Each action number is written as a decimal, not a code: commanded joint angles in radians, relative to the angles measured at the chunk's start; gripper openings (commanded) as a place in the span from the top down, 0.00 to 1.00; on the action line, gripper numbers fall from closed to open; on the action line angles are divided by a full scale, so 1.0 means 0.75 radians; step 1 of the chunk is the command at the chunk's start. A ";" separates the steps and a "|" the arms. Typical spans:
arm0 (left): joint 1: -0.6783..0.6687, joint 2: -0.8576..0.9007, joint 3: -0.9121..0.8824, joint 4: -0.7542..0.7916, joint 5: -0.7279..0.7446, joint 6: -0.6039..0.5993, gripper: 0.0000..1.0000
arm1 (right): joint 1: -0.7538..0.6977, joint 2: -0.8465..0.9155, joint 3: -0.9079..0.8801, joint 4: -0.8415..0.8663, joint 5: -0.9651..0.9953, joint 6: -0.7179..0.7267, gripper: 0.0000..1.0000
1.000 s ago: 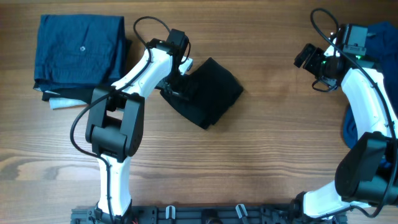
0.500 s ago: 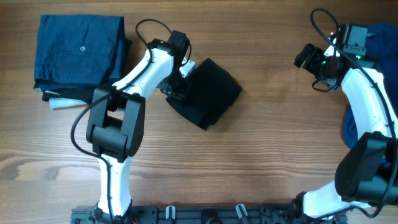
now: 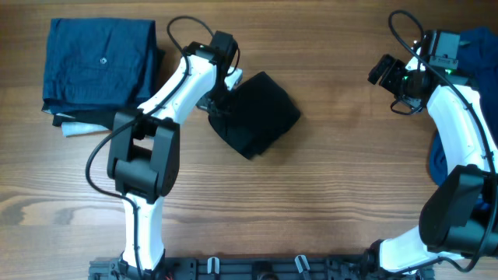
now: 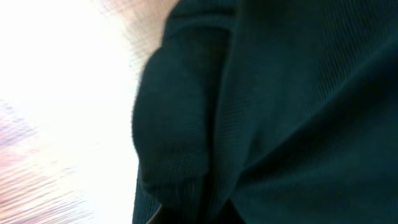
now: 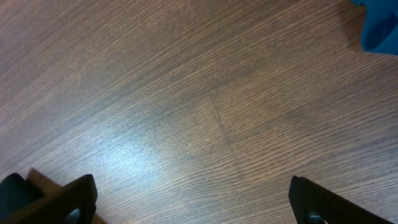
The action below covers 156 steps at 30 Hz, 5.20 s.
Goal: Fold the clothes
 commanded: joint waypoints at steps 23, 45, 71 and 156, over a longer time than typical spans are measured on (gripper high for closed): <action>0.140 -0.548 0.057 0.083 -0.465 0.052 0.96 | -0.002 0.001 0.008 -0.001 0.028 -0.004 0.01; 0.638 -0.611 0.058 0.295 -0.451 -0.229 0.96 | -0.002 0.001 0.008 -0.001 0.028 -0.004 0.00; 1.008 -0.308 0.029 0.261 -0.345 -0.283 0.96 | -0.002 0.001 0.008 -0.001 0.028 -0.004 0.01; 0.376 -0.755 -0.205 0.674 0.487 -0.567 0.00 | -0.002 0.001 0.008 -0.001 0.028 -0.004 0.01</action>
